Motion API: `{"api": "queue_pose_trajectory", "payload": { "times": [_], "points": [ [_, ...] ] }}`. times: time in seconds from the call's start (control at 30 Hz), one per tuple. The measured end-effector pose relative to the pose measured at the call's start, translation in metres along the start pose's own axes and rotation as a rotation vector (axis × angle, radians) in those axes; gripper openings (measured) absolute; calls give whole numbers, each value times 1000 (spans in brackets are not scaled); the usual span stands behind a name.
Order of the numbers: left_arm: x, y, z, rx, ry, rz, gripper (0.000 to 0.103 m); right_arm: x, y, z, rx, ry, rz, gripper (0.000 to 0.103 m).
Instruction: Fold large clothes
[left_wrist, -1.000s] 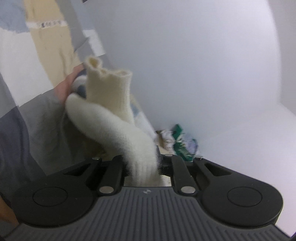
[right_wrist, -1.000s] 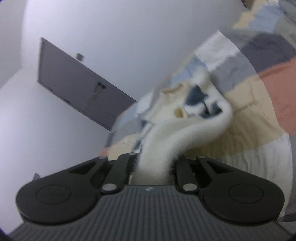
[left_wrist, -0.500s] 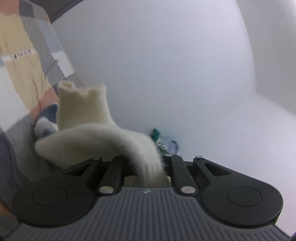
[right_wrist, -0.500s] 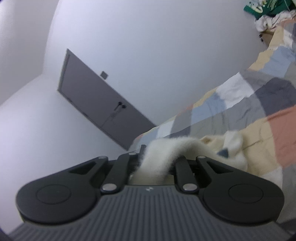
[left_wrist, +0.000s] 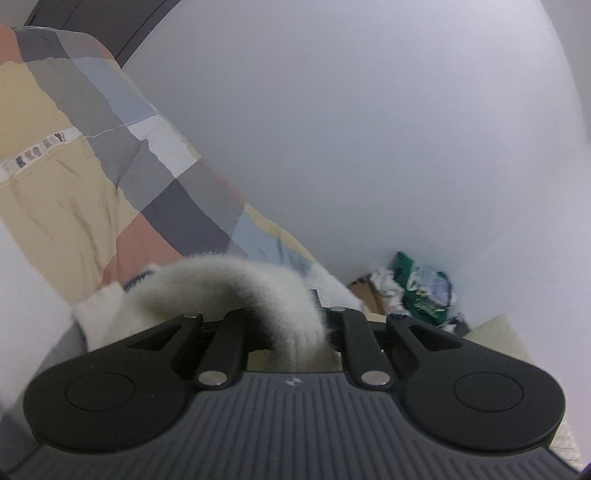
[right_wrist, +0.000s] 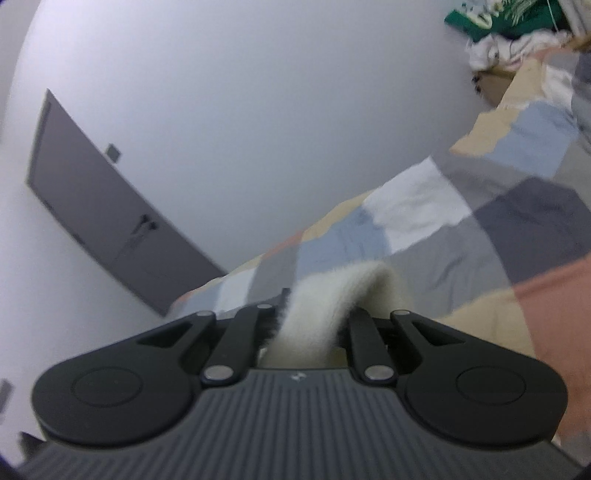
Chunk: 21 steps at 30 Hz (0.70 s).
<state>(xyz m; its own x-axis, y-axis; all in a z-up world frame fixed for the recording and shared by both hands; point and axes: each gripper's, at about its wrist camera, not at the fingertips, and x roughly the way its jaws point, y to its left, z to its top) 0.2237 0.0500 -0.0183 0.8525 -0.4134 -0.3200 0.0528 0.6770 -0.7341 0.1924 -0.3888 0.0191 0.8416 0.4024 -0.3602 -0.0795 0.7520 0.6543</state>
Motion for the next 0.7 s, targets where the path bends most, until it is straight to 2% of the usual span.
{"api": "queue_pose_trajectory", "payload": {
  "times": [0.1, 0.27, 0.4, 0.53, 0.7],
  "points": [
    [40, 16, 8, 18, 22, 34, 15, 35, -14, -6, 18, -21, -53, 13],
    [109, 60, 17, -15, 81, 80, 15, 93, -45, -20, 65, -13, -140, 13],
    [152, 92, 14, -23, 128, 118, 15, 134, -60, -29, 72, -1, -206, 13],
    [184, 117, 12, -41, 163, 145, 16, 166, -76, -39, 74, 19, -250, 12],
    [203, 135, 9, -62, 208, 179, 18, 193, -97, -53, 110, 51, -264, 12]
  ]
}}
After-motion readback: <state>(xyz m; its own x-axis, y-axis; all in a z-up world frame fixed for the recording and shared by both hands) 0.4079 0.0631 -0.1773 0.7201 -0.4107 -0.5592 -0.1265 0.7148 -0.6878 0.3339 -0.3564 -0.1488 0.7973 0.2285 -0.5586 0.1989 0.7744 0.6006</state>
